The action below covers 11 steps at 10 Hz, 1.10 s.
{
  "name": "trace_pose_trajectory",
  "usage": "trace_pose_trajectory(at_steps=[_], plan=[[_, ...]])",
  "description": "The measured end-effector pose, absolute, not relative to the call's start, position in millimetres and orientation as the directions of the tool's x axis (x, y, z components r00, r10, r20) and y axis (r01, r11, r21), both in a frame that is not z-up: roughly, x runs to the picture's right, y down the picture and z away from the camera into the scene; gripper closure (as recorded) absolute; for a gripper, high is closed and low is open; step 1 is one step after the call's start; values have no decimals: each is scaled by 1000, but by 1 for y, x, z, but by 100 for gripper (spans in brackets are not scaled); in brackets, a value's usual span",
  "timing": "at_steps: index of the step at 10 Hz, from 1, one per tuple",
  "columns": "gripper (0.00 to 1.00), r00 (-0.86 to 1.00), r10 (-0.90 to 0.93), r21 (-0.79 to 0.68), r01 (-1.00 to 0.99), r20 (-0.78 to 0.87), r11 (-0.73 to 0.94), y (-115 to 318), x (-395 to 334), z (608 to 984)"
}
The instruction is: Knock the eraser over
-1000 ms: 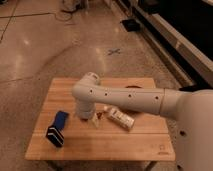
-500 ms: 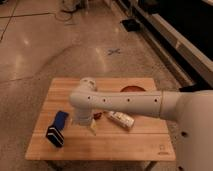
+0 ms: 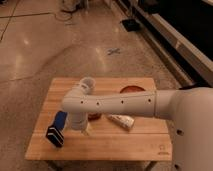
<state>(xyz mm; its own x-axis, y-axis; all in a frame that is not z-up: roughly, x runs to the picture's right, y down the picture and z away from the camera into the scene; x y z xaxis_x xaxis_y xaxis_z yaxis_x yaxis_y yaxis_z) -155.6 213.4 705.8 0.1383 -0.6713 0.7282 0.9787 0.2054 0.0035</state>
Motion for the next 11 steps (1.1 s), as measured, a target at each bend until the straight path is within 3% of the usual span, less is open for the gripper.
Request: trace_pose_trajectory(at_steps=[11], plan=[[20, -6, -683, 155, 976, 730, 156, 202, -223, 679]])
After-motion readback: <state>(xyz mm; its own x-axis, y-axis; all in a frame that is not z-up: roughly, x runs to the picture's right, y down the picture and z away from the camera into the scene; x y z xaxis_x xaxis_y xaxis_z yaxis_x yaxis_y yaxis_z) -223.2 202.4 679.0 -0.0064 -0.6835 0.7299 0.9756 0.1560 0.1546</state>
